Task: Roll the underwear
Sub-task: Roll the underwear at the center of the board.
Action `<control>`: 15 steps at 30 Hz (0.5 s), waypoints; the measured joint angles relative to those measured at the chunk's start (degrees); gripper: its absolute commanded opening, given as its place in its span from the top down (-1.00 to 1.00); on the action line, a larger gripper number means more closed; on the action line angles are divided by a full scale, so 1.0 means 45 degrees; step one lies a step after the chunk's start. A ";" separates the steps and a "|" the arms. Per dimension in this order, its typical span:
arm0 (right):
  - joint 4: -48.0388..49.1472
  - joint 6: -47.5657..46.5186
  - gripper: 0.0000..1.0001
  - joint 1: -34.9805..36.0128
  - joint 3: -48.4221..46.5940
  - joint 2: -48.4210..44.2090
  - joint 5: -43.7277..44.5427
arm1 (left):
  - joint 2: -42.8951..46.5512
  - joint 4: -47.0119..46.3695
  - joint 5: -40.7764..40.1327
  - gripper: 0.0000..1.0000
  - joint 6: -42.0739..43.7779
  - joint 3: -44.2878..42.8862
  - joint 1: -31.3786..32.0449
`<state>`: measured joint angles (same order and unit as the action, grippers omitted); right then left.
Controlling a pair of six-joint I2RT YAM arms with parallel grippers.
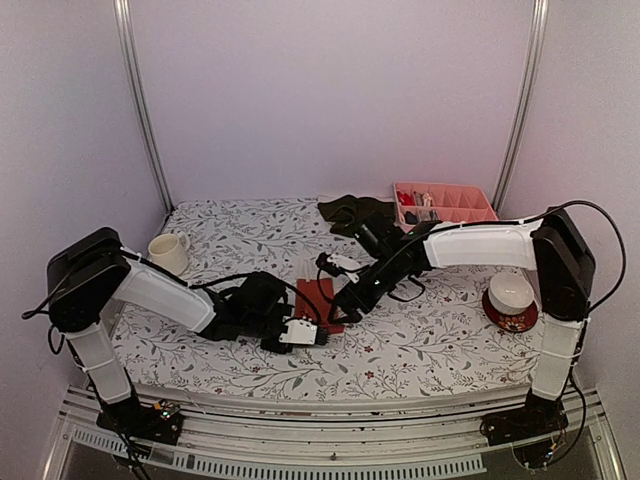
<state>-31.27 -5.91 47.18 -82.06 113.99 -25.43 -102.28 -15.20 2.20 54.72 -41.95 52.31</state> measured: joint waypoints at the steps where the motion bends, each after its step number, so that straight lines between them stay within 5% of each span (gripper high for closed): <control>1: 0.0262 0.0087 -0.59 0.0000 0.0515 -0.0675 0.0243 | 0.0039 0.0403 0.0170 1.00 -0.0189 -0.0175 -0.0068; 9: 0.2584 0.0476 -0.77 0.0442 0.4226 -0.5056 0.2560 | 0.0049 0.3963 0.2186 1.00 -0.1608 -0.2108 -0.1015; 15: 0.4770 -0.0466 -0.81 0.2671 0.6373 -0.6509 0.5275 | -0.0515 0.6319 0.4425 1.00 -0.2613 -0.4129 -0.2312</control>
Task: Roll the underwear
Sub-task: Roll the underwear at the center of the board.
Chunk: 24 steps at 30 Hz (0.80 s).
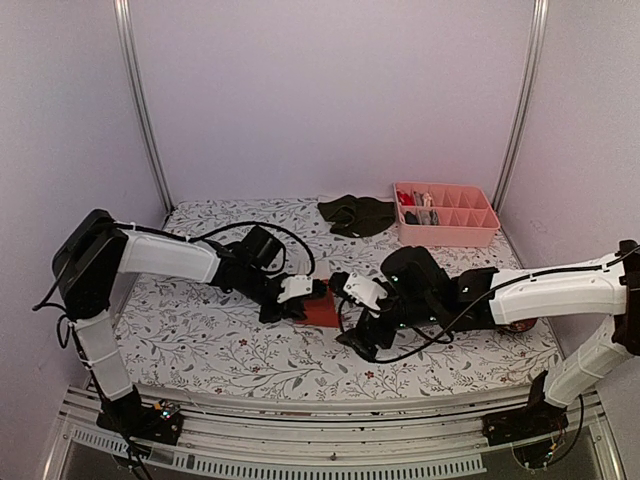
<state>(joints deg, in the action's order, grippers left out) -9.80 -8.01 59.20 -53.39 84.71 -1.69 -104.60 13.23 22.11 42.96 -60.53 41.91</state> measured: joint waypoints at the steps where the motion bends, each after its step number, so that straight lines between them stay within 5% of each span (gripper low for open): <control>1: 0.0350 -0.0301 -0.81 0.0389 0.0155 -0.0015 0.0369 | -0.0219 0.0316 0.0311 1.00 -0.0136 -0.0296 -0.0185; 24: 0.2220 -0.5119 -0.44 0.1418 -0.2535 0.5304 0.3215 | -0.3458 0.4391 0.4318 1.00 -0.1758 -0.3376 -0.2181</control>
<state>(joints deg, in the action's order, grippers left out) 0.19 -31.05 65.58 -64.79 108.57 12.78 -120.16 32.99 41.54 35.05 -75.72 32.10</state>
